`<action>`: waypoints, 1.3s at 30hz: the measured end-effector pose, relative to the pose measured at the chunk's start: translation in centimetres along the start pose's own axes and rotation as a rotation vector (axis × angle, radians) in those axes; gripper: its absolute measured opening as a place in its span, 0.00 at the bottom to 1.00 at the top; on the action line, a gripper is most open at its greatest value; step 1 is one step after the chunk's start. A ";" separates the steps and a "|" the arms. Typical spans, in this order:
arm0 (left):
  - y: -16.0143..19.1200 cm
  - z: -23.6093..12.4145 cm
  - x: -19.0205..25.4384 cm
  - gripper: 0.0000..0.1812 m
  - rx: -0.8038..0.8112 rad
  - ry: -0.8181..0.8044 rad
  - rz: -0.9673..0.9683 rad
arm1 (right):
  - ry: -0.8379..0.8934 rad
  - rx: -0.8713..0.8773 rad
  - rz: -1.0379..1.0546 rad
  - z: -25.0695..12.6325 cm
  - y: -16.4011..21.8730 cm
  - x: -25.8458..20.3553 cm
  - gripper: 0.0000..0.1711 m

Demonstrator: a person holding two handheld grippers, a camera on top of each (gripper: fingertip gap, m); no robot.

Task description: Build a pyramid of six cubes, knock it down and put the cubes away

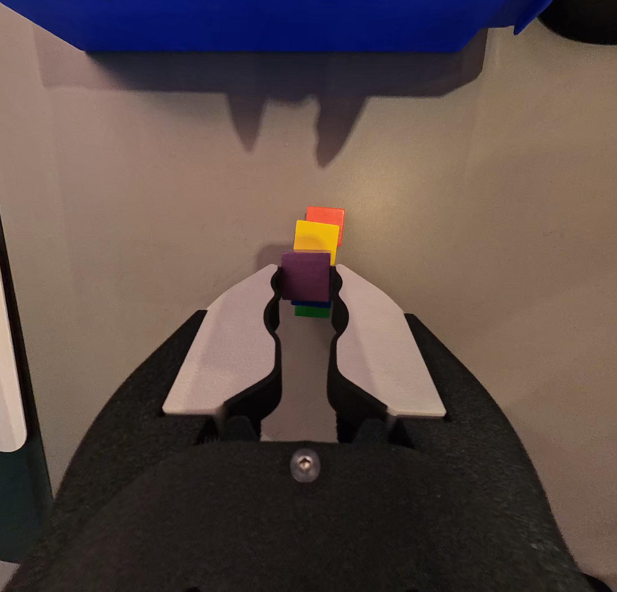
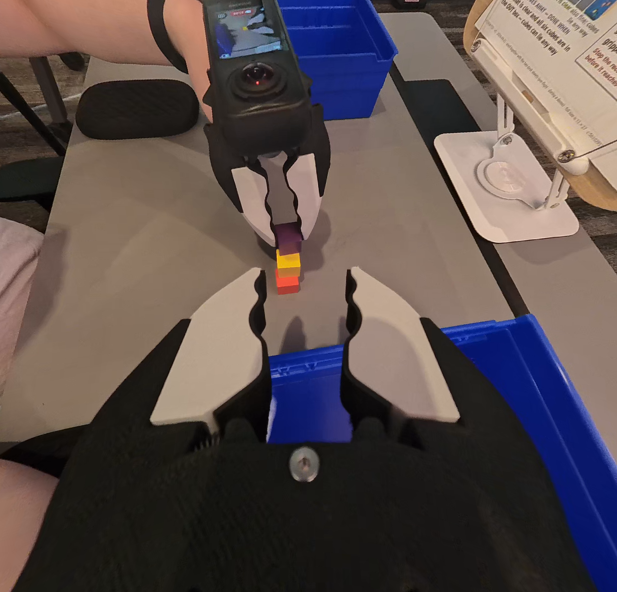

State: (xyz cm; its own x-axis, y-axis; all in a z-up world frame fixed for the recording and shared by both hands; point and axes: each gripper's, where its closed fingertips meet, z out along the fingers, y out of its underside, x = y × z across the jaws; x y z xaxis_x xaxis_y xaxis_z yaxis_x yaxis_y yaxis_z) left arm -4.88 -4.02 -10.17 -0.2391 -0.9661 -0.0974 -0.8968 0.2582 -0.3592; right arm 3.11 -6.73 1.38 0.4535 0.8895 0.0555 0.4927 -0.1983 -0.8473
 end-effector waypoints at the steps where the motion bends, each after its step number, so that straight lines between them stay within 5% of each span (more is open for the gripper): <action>1: 0.0 0.0 0.0 0.15 -0.003 -0.001 0.003 | -0.001 -0.006 0.000 0.1 0.1 0.0 0.27; 17: -1.1 -2.0 -0.3 0.27 0.096 -0.016 -0.005 | -0.016 -0.032 0.005 0.7 0.5 0.0 0.27; 23: -3.7 -9.8 -1.4 0.21 0.449 -0.208 -0.096 | 0.027 -0.015 -0.021 0.6 -0.4 0.3 0.27; 29: -1.6 -18.8 -4.4 0.26 0.637 -0.676 -0.215 | 0.172 0.092 -0.083 0.4 -4.3 1.4 0.27; 39: 5.8 -21.3 -9.0 0.38 0.726 -0.870 -0.617 | 0.471 0.360 -0.194 -0.1 -12.2 1.6 0.31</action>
State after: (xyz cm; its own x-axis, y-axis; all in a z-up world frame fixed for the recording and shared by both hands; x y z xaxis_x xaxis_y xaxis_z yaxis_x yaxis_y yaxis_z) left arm -15.89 6.11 8.43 0.7059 -0.6775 -0.2064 -0.2992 -0.0212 -0.9539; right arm -2.07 -2.94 11.84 0.7005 0.6017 0.3836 0.3548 0.1727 -0.9188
